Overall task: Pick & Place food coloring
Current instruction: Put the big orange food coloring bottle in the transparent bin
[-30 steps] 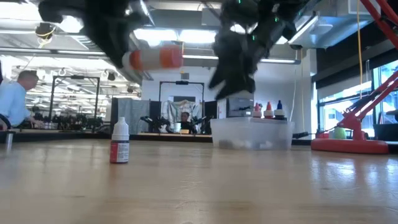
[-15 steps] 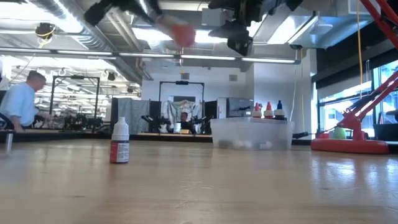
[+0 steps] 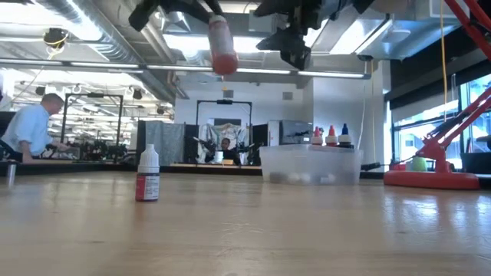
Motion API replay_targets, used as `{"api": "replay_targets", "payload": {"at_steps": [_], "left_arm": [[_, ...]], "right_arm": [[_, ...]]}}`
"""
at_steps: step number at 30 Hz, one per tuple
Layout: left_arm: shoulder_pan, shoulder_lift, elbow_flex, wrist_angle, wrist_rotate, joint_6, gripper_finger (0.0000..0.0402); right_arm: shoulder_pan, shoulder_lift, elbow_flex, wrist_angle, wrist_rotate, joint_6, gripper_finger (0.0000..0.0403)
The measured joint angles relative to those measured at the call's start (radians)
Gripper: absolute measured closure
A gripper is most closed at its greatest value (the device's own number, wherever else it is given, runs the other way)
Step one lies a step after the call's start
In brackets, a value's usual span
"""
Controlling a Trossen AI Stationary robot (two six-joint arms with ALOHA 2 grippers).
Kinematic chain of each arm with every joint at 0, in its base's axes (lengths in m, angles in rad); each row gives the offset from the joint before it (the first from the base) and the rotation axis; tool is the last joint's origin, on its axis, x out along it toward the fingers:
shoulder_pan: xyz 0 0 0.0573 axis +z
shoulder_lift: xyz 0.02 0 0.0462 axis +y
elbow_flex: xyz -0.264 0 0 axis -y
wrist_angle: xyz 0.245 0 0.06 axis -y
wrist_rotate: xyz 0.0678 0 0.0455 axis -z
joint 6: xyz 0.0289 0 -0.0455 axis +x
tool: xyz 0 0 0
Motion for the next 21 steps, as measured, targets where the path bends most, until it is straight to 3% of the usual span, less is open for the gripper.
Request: {"api": "replay_targets", "payload": {"at_steps": [7, 11, 15, 21], "left_arm": [[0.051, 0.057, 0.0, 0.002, 0.0, 0.006, 0.036], [0.099, 0.096, 0.0, -0.018, -0.083, 0.008, 0.0358], [0.127, 0.126, 0.0, 0.009, -0.176, -0.001, 0.036], [0.126, 0.132, 0.0, 0.137, -0.176, -0.023, 0.0363]], "right_arm": [[0.028, 0.014, 0.0, -0.023, 0.253, -0.08, 0.0177], [0.026, 0.012, 0.0, -0.04, 0.394, -0.067, 0.0183], [0.018, 0.027, 0.002, -0.013, 0.43, -0.061, 0.0184], [0.015, 0.074, -0.001, 0.024, 0.433, -0.151, 0.0184]]}}
